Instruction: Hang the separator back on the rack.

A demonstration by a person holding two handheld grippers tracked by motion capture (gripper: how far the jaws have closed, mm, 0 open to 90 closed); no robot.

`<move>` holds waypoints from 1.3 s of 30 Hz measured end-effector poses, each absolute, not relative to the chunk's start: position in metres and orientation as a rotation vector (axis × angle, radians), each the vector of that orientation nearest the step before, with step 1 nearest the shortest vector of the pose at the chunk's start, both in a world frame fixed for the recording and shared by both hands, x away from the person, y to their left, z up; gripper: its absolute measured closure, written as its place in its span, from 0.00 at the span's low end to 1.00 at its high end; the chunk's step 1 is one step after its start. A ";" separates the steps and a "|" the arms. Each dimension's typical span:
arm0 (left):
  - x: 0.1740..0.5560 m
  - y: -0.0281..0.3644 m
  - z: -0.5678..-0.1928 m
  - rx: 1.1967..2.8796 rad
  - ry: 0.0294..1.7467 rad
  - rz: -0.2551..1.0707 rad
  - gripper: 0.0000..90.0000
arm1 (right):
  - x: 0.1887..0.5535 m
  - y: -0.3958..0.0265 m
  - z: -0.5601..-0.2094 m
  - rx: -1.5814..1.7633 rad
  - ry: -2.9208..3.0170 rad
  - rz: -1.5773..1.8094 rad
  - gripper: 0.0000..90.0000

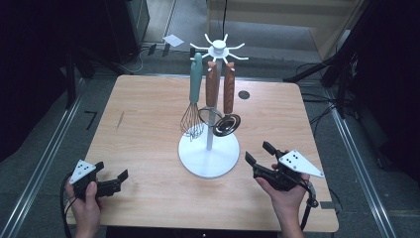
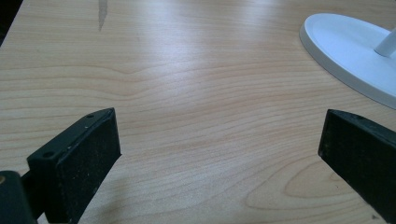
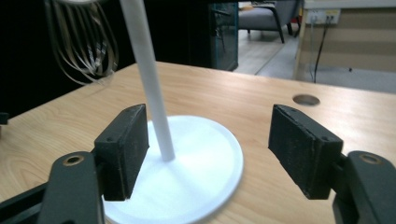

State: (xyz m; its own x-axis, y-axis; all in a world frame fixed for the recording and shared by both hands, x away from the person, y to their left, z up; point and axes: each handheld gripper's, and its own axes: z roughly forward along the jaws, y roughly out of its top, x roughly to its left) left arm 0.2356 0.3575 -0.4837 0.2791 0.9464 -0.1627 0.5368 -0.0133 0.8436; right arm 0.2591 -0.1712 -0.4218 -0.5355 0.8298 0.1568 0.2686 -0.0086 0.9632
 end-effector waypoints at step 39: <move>0.236 0.359 -0.484 1.673 1.347 0.566 0.00 | 0.228 -0.300 -0.494 1.443 1.702 1.400 0.25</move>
State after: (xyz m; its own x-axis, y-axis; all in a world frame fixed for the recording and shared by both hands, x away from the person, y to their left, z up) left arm 0.2357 0.3589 -0.4837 0.3052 0.9362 -0.1741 0.5308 -0.0154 0.8473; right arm 0.2280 -0.3005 -0.4937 -0.3113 0.9217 0.2314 0.4048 -0.0917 0.9098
